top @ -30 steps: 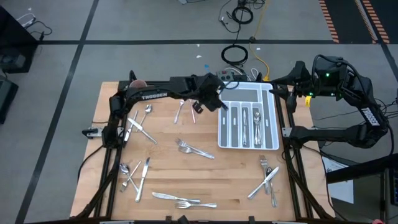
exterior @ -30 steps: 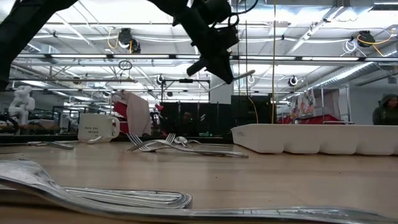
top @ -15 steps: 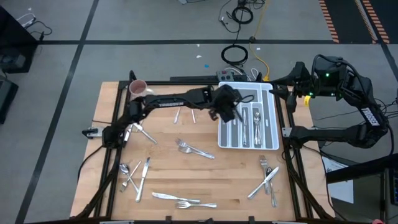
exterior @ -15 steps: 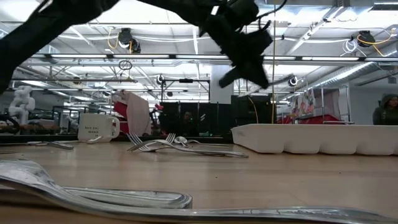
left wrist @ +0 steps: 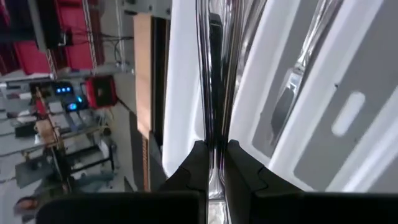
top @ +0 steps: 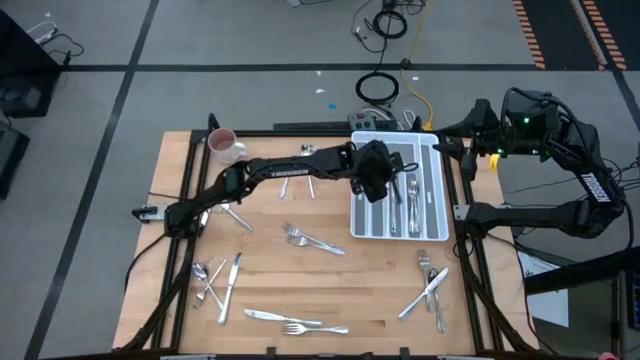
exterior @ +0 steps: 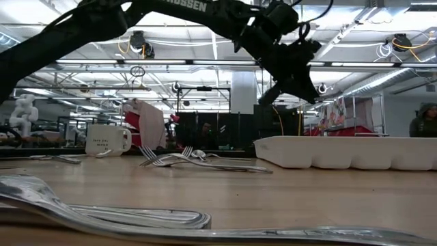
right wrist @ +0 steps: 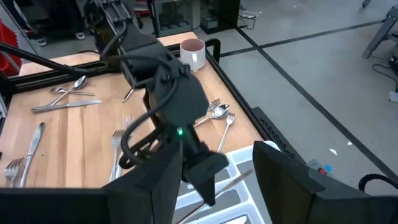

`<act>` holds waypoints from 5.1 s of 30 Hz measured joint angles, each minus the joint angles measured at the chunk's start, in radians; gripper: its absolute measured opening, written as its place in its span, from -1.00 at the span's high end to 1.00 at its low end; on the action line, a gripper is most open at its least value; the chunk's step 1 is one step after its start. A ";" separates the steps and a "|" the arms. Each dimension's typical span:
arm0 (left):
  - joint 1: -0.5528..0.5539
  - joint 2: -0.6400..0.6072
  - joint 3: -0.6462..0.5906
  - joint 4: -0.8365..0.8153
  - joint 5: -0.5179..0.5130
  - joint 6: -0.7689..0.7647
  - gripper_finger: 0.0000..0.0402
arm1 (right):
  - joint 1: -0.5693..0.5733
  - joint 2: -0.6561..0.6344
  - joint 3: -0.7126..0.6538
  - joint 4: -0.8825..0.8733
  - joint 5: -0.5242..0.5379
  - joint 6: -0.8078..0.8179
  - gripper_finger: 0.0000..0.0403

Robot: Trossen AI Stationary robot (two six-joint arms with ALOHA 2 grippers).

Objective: Sort silverware
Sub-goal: Put the silver table knife into the silverware tray, then put the silver fork into the silverware tray

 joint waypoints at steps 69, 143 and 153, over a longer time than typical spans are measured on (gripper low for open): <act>-0.036 0.188 -0.001 0.145 0.211 0.015 0.31 | 0.000 0.000 0.000 0.000 -0.053 -0.114 0.07; -0.255 -0.534 -0.778 -0.456 0.141 -1.777 0.43 | 0.000 0.009 0.000 -0.023 -0.053 -0.099 0.07; -0.234 -0.534 -0.769 -0.403 -0.004 -1.704 -0.21 | 0.000 0.009 0.000 -0.022 -0.053 -0.109 0.07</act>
